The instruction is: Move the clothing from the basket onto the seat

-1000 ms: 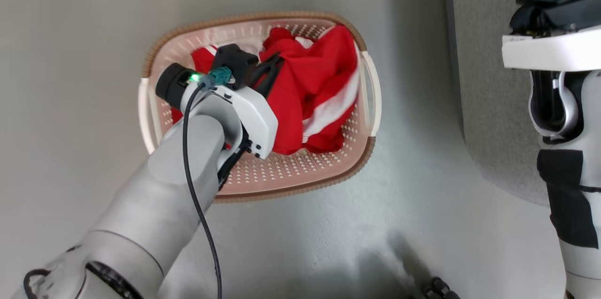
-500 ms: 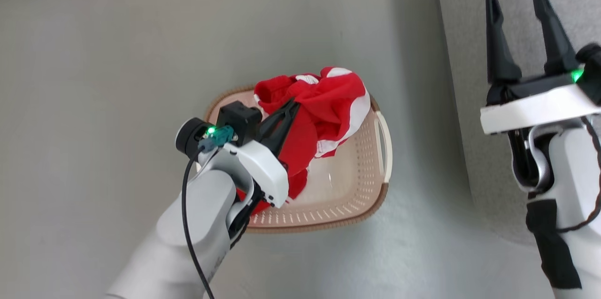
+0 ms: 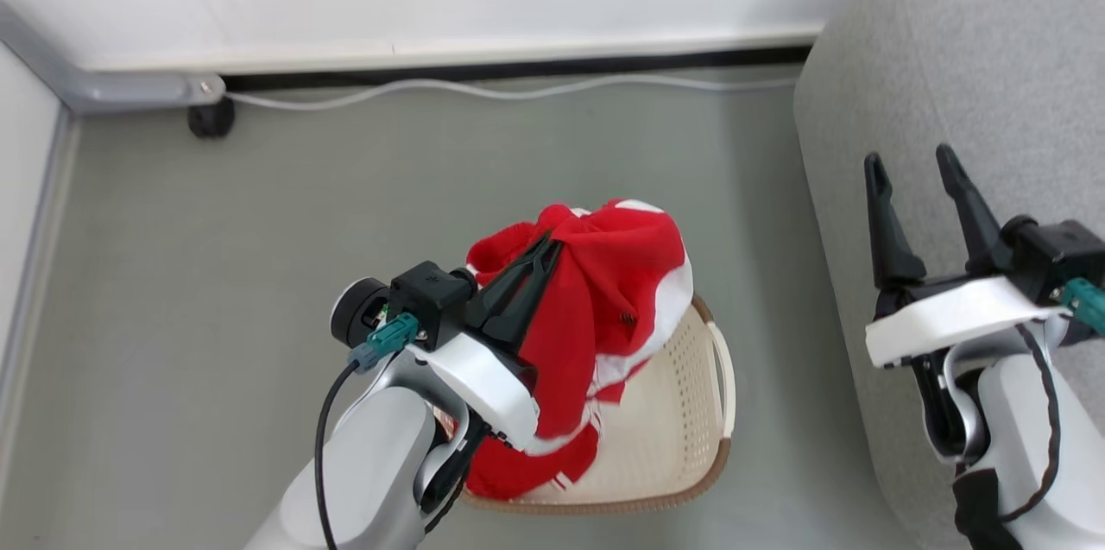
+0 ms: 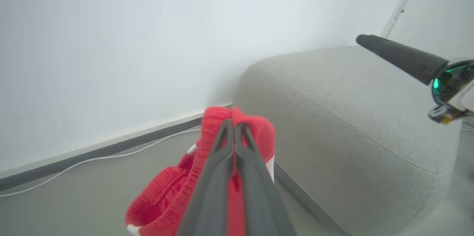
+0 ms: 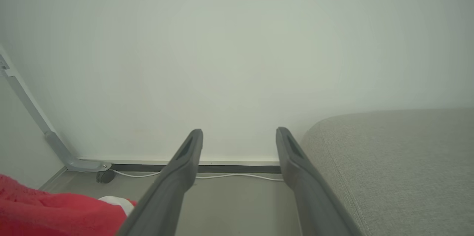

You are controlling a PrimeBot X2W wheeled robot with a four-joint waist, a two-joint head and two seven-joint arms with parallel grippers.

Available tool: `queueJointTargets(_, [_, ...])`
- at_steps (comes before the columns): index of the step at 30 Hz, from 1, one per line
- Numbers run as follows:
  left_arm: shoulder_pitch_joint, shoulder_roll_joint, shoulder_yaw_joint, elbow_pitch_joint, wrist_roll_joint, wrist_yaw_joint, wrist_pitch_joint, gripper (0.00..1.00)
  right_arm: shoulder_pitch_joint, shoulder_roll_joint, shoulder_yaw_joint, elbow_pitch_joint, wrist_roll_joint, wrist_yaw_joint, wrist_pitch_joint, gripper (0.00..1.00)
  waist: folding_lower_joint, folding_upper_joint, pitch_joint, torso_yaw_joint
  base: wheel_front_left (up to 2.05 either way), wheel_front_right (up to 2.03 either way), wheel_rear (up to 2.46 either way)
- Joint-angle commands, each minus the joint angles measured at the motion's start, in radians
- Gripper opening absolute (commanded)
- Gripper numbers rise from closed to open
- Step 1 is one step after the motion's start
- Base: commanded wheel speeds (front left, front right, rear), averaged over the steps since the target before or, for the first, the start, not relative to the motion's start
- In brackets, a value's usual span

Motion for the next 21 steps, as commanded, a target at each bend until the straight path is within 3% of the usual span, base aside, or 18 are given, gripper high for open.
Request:
queueJointTargets(1, [0.007,0.020,0.044,-0.064,0.021,-0.007,-0.010,0.00,0.027,0.003,0.018,-0.014,0.001,0.004,-0.006,1.00,0.0000,0.0000,-0.074,0.018,0.00,0.00,0.00])
queueJointTargets(10, [0.003,0.035,0.067,-0.209,0.044,-0.007,-0.010,0.00,0.090,0.014,0.035,0.011,0.008,0.004,-0.006,1.00,0.0000,0.0000,-0.154,0.024,0.00,0.00,0.00])
queueJointTargets(21, [-0.141,0.061,0.059,-0.355,0.050,-0.007,-0.010,0.00,0.123,0.022,0.038,0.021,0.013,0.004,-0.006,1.00,0.0000,0.0000,-0.168,0.036,0.00,0.00,0.00])
